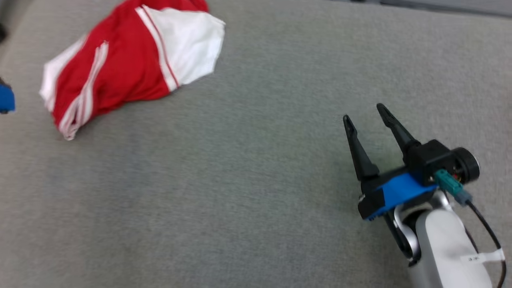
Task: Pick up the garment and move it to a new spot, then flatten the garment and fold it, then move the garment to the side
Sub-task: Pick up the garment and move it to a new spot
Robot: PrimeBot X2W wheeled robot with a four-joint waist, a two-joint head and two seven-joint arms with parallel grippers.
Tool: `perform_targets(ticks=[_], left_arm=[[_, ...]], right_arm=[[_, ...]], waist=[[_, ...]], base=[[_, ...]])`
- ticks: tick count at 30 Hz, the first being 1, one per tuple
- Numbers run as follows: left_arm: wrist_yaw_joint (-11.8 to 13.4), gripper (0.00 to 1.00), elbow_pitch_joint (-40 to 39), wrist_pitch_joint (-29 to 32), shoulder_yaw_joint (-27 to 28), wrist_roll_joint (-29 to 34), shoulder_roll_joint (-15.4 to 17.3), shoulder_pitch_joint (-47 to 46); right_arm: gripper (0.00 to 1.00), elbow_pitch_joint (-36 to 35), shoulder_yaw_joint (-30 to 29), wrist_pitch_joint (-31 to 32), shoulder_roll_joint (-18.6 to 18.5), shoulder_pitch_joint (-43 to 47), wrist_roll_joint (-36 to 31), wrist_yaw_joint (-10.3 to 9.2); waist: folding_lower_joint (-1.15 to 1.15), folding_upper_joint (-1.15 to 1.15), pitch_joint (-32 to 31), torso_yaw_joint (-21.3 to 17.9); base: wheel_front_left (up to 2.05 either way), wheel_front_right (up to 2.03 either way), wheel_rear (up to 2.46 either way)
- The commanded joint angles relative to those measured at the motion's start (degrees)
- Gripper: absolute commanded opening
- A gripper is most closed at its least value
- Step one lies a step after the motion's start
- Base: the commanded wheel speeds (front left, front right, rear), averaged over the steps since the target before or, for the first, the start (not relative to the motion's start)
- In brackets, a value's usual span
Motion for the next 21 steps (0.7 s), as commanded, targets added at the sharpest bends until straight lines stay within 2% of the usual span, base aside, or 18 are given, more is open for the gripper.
perform_targets(ticks=[1,5,8,19,20,21], left_arm=[[-0.86,1.00,2.78,1.29,-0.86,-0.48,0.04,-2.46],[-3.58,1.00,12.82,5.15,-4.24,-1.22,1.15,-9.08],[-4.95,1.00,18.86,9.24,-7.97,-2.04,0.73,-12.37],[-5.97,1.00,33.51,14.61,-13.94,-4.89,1.36,-18.14],[-6.01,0.81,34.11,14.49,-14.56,-5.35,1.31,-18.42],[-6.02,0.47,34.37,14.27,-15.12,-5.65,1.28,-18.61]], right_arm=[[1.00,-0.86,0.31,0.53,-0.18,-1.66,-0.96,0.01],[1.00,-3.35,0.85,1.80,-0.18,-4.39,-2.69,0.01],[1.00,-5.11,0.03,2.52,-0.18,-5.46,-3.45,0.01],[1.00,-8.05,-1.53,2.98,-0.16,-3.84,-3.30,0.01],[1.00,-7.91,-1.57,2.74,-0.15,-3.71,-3.24,0.01],[1.00,-7.69,-1.60,2.62,-0.16,-3.56,-3.04,0.01]], waist=[[-0.02,0.00,1.28,-0.90],[-0.02,0.00,5.22,-4.07],[-0.02,0.00,7.62,-5.57],[-0.02,0.00,12.31,-8.20],[-0.02,0.00,12.32,-8.31],[-0.02,0.00,12.23,-8.37]], base=[[0.00,0.00,0.00],[0.00,0.00,0.00],[0.00,0.00,0.00],[0.00,0.00,0.00],[0.00,0.00,0.00],[0.00,0.00,0.00]])
